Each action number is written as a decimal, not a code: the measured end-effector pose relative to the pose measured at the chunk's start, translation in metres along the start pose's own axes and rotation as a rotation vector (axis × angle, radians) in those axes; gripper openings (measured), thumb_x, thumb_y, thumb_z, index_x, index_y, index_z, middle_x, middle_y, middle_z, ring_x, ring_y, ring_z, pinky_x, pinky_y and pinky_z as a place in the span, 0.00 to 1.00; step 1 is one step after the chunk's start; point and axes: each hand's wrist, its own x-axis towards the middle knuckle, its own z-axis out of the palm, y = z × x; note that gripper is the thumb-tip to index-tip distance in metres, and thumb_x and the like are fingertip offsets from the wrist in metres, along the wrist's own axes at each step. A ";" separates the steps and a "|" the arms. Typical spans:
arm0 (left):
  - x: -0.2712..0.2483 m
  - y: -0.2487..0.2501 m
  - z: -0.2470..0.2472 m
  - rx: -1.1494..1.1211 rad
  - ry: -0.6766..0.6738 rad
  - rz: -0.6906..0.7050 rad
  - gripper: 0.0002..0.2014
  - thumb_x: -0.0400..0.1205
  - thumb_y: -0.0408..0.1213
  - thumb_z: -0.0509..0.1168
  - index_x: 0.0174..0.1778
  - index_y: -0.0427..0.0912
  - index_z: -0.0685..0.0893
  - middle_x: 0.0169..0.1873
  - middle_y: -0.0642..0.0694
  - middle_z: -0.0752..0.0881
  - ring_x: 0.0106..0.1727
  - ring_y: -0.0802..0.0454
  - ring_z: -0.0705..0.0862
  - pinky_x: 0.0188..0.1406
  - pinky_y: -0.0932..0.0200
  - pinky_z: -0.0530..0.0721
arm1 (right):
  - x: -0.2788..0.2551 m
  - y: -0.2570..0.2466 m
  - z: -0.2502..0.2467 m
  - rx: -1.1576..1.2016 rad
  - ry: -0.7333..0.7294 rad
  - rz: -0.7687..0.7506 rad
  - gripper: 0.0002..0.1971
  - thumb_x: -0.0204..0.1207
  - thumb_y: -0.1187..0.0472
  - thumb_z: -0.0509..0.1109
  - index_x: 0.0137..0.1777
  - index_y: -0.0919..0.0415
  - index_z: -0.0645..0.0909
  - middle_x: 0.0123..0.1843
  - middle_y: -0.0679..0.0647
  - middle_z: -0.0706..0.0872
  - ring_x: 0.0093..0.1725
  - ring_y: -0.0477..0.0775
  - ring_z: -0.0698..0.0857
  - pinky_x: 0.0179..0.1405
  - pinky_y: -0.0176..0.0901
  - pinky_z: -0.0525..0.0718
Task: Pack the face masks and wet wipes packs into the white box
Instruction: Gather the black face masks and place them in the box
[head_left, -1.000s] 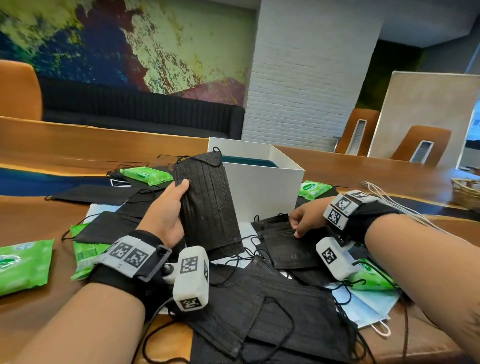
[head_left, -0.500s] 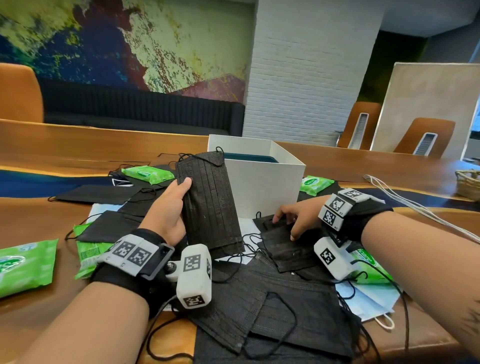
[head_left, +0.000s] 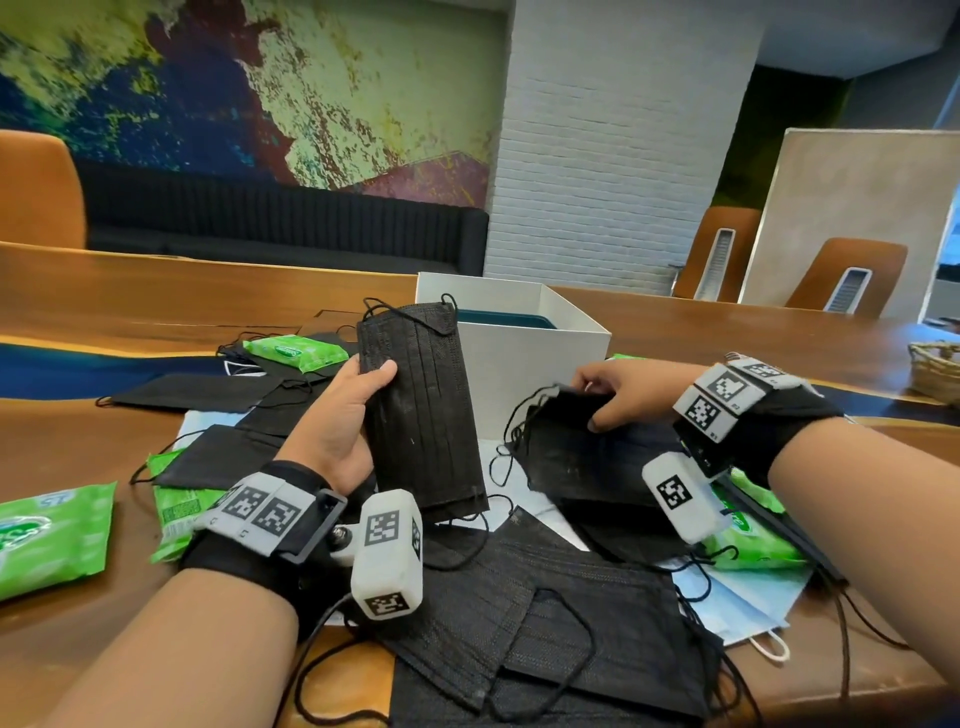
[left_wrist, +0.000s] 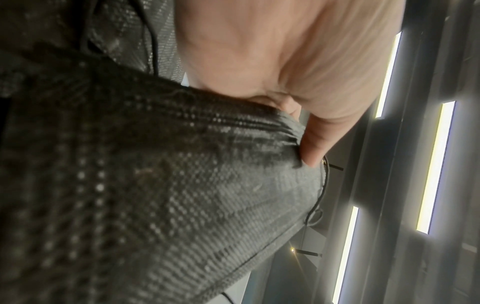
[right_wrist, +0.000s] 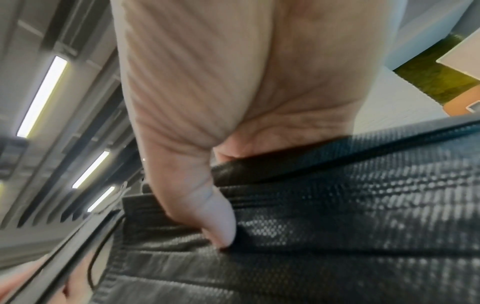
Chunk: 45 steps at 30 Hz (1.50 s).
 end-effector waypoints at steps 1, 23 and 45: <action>-0.001 0.001 0.000 -0.008 -0.015 0.007 0.10 0.86 0.34 0.58 0.60 0.44 0.81 0.51 0.42 0.90 0.52 0.45 0.89 0.54 0.42 0.85 | -0.004 0.001 -0.006 0.031 0.041 -0.010 0.12 0.70 0.64 0.75 0.51 0.51 0.79 0.52 0.54 0.89 0.53 0.57 0.86 0.62 0.53 0.81; -0.008 0.005 0.005 -0.063 -0.035 0.025 0.12 0.86 0.32 0.58 0.60 0.49 0.80 0.51 0.44 0.90 0.54 0.44 0.87 0.54 0.39 0.83 | -0.038 0.016 -0.031 0.334 0.436 -0.020 0.04 0.75 0.62 0.73 0.41 0.55 0.81 0.38 0.50 0.86 0.38 0.47 0.82 0.44 0.37 0.79; -0.011 0.001 0.009 -0.132 -0.077 0.090 0.12 0.85 0.32 0.57 0.53 0.50 0.83 0.42 0.49 0.91 0.42 0.52 0.91 0.36 0.49 0.90 | -0.076 -0.015 -0.065 0.569 0.988 -0.325 0.07 0.81 0.60 0.67 0.51 0.45 0.76 0.38 0.45 0.81 0.41 0.43 0.84 0.45 0.41 0.86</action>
